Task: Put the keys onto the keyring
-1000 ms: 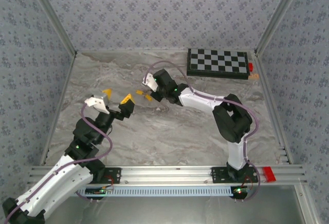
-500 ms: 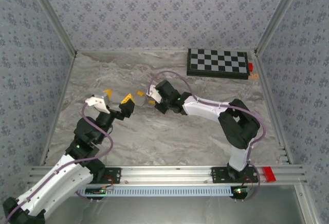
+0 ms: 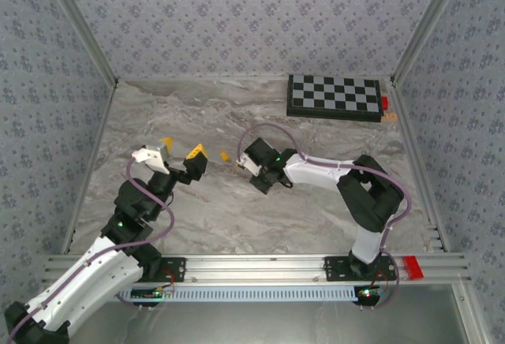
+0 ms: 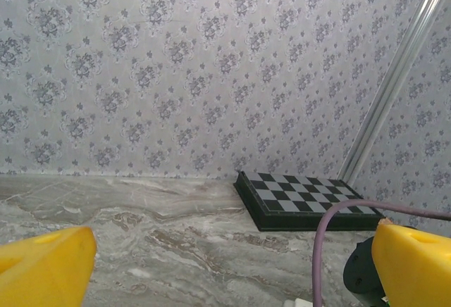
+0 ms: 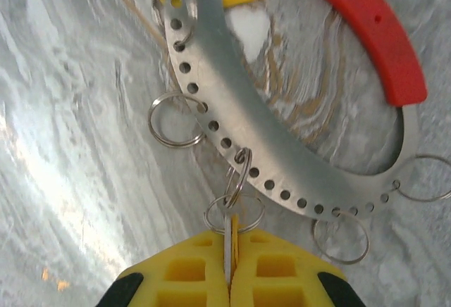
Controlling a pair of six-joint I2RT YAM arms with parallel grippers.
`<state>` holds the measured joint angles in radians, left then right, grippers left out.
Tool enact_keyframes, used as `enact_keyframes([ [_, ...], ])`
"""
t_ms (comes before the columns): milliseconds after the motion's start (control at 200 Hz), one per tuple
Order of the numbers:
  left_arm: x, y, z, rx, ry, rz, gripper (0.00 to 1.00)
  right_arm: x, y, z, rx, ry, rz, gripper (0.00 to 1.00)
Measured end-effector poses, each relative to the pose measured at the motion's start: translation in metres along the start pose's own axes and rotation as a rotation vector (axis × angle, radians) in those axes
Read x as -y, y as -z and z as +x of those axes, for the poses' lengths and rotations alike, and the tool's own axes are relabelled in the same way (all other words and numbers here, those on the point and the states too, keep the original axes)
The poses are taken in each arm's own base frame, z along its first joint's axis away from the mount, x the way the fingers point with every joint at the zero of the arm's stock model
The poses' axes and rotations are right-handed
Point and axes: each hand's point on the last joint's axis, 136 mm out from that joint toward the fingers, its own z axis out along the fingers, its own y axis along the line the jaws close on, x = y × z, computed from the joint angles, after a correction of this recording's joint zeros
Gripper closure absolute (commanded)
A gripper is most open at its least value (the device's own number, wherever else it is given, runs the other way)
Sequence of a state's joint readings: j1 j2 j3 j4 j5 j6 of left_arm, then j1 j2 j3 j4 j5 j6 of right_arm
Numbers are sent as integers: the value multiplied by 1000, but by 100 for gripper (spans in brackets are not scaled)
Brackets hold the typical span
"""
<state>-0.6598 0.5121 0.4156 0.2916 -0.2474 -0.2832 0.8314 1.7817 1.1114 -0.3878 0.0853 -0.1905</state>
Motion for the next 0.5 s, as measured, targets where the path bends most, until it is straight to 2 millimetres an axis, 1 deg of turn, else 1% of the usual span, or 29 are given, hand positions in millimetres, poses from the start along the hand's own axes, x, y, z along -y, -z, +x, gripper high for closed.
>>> enact_keyframes([
  [260,-1,-2,3,-10,-3,-2,0,-5,2,27,-112,-18,-19,100],
  [355,0,-3,4,-15,1,1,0,-6,3,36,-147,-26,-22,98],
  [425,1,-4,6,-18,3,7,0,-7,4,43,-177,-30,-26,94],
  [500,1,-5,6,-19,3,7,0,-8,5,48,-196,-35,-29,81],
])
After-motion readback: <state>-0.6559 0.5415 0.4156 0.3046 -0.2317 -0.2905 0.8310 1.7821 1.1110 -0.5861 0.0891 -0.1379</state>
